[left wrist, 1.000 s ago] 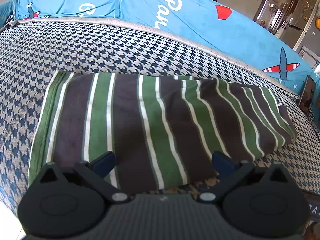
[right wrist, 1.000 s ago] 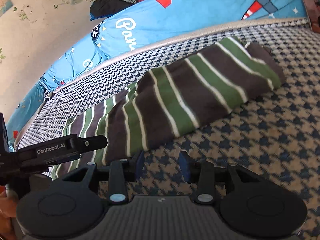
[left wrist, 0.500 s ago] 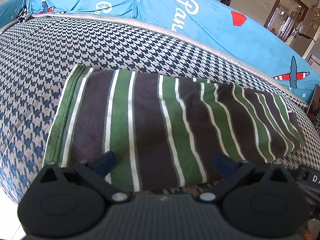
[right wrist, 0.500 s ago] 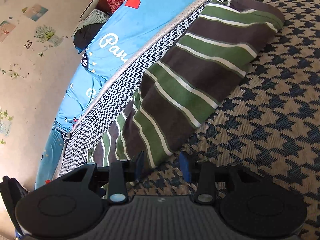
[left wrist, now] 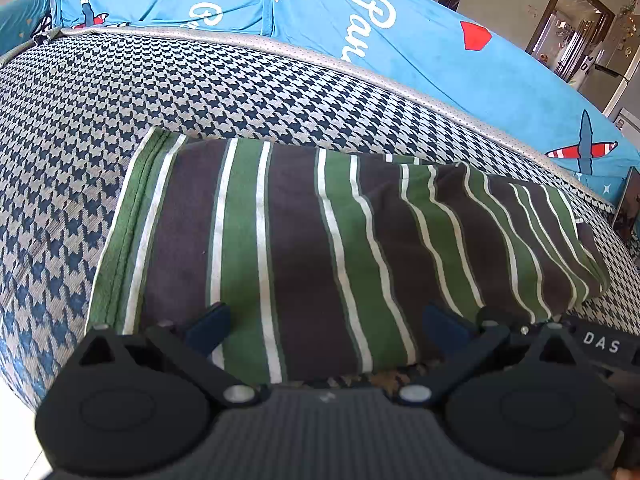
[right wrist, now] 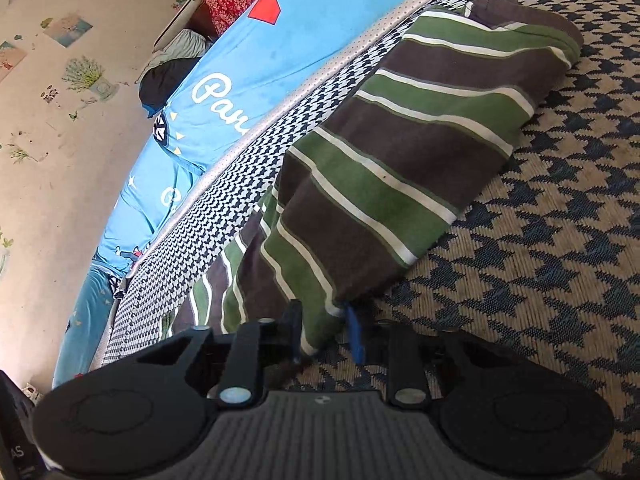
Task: Fold clothes
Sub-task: 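Withdraw both grippers from the folded striped shirt, then lift both open grippers up and away from the folded shirt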
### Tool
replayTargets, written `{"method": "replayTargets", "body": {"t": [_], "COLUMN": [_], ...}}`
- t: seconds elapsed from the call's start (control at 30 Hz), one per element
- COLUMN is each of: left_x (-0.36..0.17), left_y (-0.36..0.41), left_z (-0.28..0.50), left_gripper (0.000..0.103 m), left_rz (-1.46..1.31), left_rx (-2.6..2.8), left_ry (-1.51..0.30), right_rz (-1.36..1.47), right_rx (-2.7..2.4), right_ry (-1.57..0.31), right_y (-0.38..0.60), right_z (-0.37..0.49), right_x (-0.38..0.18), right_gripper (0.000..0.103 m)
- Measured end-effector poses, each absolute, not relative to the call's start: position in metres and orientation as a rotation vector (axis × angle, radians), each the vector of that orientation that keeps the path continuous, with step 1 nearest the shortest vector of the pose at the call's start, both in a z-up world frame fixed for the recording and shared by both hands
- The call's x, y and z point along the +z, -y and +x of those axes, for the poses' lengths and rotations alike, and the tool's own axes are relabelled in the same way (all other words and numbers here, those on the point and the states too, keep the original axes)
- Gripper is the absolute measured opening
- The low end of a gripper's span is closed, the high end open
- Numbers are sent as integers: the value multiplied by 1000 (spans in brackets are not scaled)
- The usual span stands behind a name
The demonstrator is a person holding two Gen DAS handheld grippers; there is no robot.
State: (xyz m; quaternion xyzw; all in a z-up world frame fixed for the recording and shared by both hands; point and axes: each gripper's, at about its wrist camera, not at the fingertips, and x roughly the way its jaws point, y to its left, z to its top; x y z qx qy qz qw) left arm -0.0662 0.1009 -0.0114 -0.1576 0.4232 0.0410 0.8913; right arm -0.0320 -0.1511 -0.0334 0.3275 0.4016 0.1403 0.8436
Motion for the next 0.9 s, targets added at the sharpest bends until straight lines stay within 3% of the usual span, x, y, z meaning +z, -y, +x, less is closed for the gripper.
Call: {"method": "replayTargets", "body": {"t": [0.17, 0.53, 0.9], "left_x": [-10, -13, -18], "left_y": [-101, -99, -89], "left_z": [-66, -70, -89], "left_gripper": [103, 103, 103], "left_rz": [-331, -257, -171], "left_rx": [89, 139, 146], "left_ry": [-876, -888, -881], "right_rz": [687, 629, 371], "right_rx": [278, 257, 372], "right_ry": [-850, -865, -750], "right_y": [153, 156, 132], "right_z": [-34, -54, -75], "right_x": [-33, -31, -7], "right_gripper": [4, 2, 5]}}
